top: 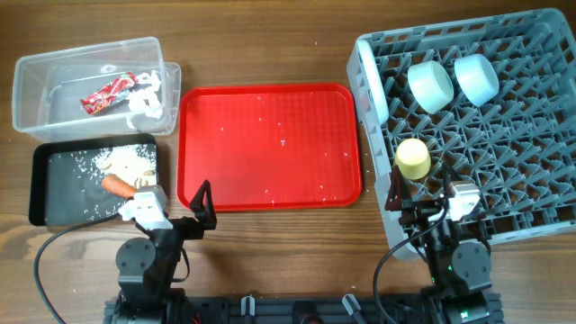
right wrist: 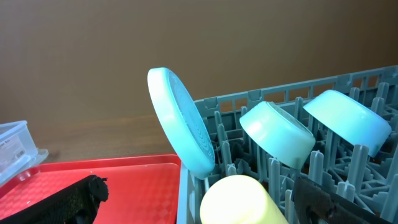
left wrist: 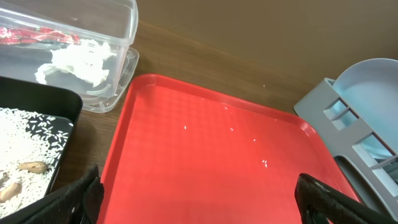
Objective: Sort waste into correct bins and load items into the dishwasher rack
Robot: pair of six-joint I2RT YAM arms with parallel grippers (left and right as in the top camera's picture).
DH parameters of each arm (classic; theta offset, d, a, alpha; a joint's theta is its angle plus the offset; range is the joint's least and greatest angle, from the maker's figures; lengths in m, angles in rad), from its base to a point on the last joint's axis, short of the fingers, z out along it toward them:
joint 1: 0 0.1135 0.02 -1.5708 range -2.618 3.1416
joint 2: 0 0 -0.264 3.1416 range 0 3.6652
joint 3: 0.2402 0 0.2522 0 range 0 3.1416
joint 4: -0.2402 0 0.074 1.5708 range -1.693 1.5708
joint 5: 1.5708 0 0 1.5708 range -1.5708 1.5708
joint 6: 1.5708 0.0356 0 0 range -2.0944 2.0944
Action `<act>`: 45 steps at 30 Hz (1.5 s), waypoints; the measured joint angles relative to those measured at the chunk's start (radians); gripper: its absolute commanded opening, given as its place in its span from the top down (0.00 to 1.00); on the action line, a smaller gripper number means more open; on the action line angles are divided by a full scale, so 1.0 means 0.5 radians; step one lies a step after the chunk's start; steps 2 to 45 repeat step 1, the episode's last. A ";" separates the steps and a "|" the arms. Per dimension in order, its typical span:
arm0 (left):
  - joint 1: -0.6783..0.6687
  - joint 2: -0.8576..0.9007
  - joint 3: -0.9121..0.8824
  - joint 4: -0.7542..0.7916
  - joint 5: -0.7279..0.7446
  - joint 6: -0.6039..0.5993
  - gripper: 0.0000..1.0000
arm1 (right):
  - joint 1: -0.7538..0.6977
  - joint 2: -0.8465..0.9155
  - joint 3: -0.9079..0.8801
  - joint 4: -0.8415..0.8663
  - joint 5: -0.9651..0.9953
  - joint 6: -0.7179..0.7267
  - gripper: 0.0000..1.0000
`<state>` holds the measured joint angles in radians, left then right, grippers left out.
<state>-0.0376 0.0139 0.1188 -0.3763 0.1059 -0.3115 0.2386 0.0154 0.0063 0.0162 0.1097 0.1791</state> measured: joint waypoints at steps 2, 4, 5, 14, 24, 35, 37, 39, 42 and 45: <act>0.000 0.000 0.000 0.000 0.000 0.000 0.00 | 0.000 0.000 0.000 -0.001 0.000 0.000 0.00; 0.000 0.000 0.000 0.000 0.000 0.000 0.00 | 0.000 0.000 0.000 -0.001 0.000 0.000 0.00; 0.000 0.000 0.000 0.000 0.000 0.000 0.00 | 0.000 0.000 0.000 -0.001 0.000 0.000 0.00; 0.000 0.000 0.000 0.000 0.000 0.000 0.00 | 0.000 0.000 0.000 -0.001 0.000 0.000 0.00; 0.000 0.000 0.000 0.000 0.000 0.000 0.00 | 0.000 0.000 0.000 -0.001 0.000 0.000 0.00; 0.000 0.000 0.000 0.000 0.000 0.000 0.00 | 0.000 0.000 0.000 -0.001 0.000 0.000 0.00; 0.000 0.000 0.000 0.000 0.000 0.000 0.00 | 0.000 0.000 0.000 -0.001 0.000 0.000 0.00; 0.000 0.000 0.000 0.000 0.000 0.000 0.00 | 0.000 0.000 0.000 -0.001 0.000 0.000 0.00; 0.000 0.000 0.000 0.000 0.000 0.000 0.00 | 0.000 0.000 0.000 -0.001 0.000 0.000 0.00; 0.000 0.000 0.000 0.000 0.000 0.000 0.00 | 0.000 0.000 0.000 -0.001 0.000 0.000 0.00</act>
